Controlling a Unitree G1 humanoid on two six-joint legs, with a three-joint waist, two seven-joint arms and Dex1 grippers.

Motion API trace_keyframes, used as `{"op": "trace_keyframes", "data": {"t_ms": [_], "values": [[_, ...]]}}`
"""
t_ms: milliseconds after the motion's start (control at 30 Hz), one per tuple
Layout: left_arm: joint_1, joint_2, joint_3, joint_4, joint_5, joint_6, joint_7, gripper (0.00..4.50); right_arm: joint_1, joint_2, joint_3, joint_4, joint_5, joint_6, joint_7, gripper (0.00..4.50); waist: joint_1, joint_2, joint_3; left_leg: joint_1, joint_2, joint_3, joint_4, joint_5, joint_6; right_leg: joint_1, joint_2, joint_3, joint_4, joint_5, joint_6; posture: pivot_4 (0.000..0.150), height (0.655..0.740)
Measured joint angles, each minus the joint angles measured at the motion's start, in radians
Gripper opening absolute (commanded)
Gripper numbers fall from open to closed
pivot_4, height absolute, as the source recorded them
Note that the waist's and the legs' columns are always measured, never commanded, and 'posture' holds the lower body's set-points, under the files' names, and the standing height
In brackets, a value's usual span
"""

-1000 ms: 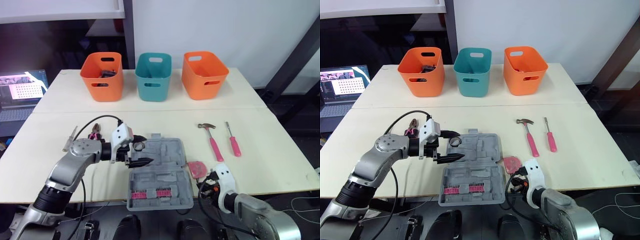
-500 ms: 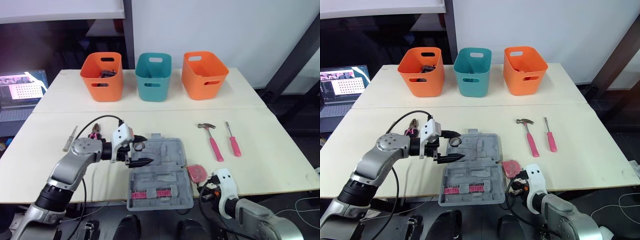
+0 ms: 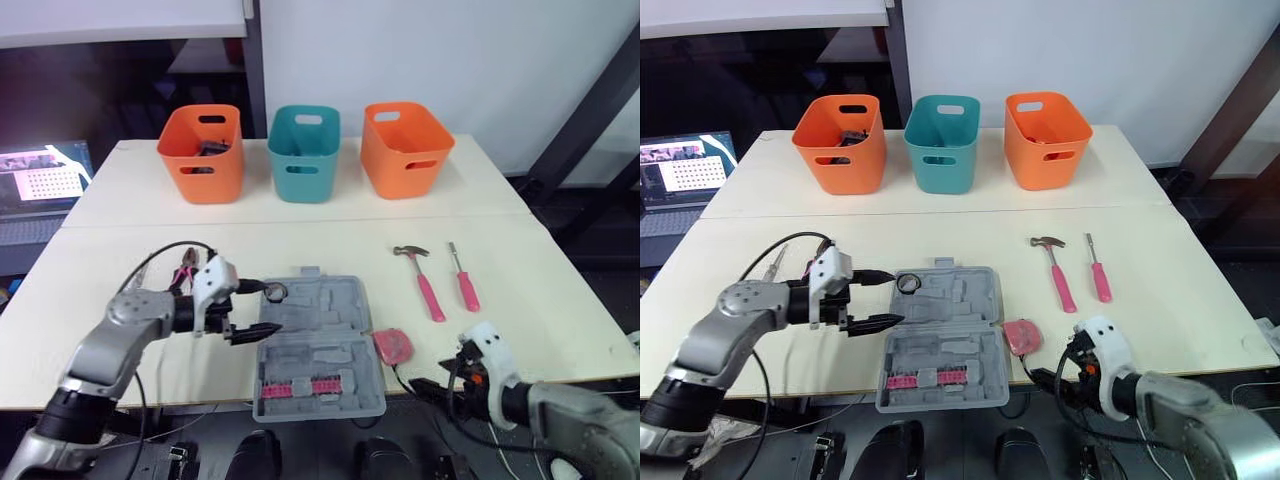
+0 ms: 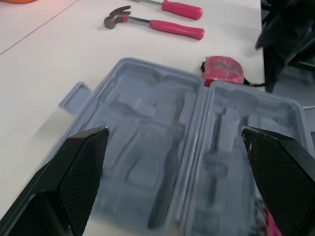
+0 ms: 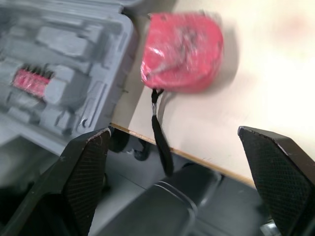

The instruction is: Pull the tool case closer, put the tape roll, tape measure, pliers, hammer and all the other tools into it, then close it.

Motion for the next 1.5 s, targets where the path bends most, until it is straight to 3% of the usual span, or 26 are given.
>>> {"op": "trace_keyframes", "data": {"t_ms": [167, 400, 533, 867, 1500], "values": [[0.087, 0.029, 0.044, -0.02, 0.001, -0.069, -0.005, 4.5, -0.207, -0.246, 0.132, 0.087, -0.115, -0.253, 0.212, 4.46, 0.006, 0.0, 0.001, 0.0, 0.0, 0.0, -0.001, 0.0, 0.0, -0.005, 0.0, -0.001, -0.001, 0.0, 0.0, 0.15, 0.74], [0.13, 0.015, 0.07, 0.036, 0.061, -0.213, 0.039, 4.5, -0.361, -0.29, 0.346, 0.273, -0.288, -0.655, 0.48, 4.46, 0.022, 0.0, 0.001, -0.002, 0.0, 0.001, 0.0, 0.0, 0.0, -0.005, 0.0, -0.001, -0.003, 0.0, 0.0, 0.15, 0.74], [0.136, 0.019, 0.101, 0.092, 0.034, -0.205, 0.021, 4.5, -0.426, -0.318, 0.433, 0.39, -0.315, -0.733, 0.664, 4.46, 0.025, 0.0, 0.001, -0.002, 0.0, 0.001, 0.0, 0.0, 0.0, -0.005, 0.0, -0.001, -0.002, 0.0, 0.0, 0.15, 0.74], [0.188, 0.047, 0.125, 0.064, -0.05, -0.179, -0.076, 4.5, -0.508, -0.226, 0.547, 0.676, -0.51, -1.063, 0.75, 4.46, 0.023, 0.001, 0.001, 0.0, 0.0, 0.002, 0.0, 0.0, 0.0, -0.003, 0.0, -0.001, 0.001, 0.0, 0.001, 0.15, 0.74], [0.142, 0.047, 0.105, 0.088, -0.025, -0.145, -0.063, 4.5, -0.655, -0.052, 0.624, 0.988, -0.669, -1.228, 0.773, 4.46, 0.02, 0.001, 0.002, 0.0, 0.0, 0.003, 0.0, 0.0, -0.001, -0.001, 0.001, 0.0, 0.002, 0.0, 0.001, 0.15, 0.74]]}}
